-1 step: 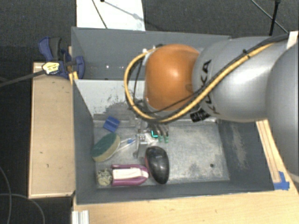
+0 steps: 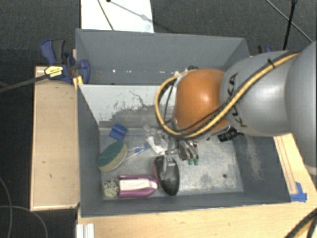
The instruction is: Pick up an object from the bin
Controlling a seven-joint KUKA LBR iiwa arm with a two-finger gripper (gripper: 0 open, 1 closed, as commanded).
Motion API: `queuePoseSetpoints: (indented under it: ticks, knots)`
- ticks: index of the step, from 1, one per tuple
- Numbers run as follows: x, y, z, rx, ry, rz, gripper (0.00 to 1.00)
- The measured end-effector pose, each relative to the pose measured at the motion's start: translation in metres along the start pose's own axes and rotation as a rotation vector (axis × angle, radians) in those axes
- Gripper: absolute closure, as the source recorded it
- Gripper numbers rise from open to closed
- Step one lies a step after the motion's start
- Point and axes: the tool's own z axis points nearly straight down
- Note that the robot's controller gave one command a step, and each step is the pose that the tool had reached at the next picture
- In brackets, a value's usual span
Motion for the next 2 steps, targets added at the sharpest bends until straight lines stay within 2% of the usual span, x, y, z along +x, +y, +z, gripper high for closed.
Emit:
queuePoseSetpoints:
  ticks: [1, 2]
  knots:
    - [-0.01, -0.032, 0.061, -0.013, -0.014, 0.252, 0.0]
    - [-0.03, -0.067, 0.067, -0.005, -0.009, 0.335, 0.0]
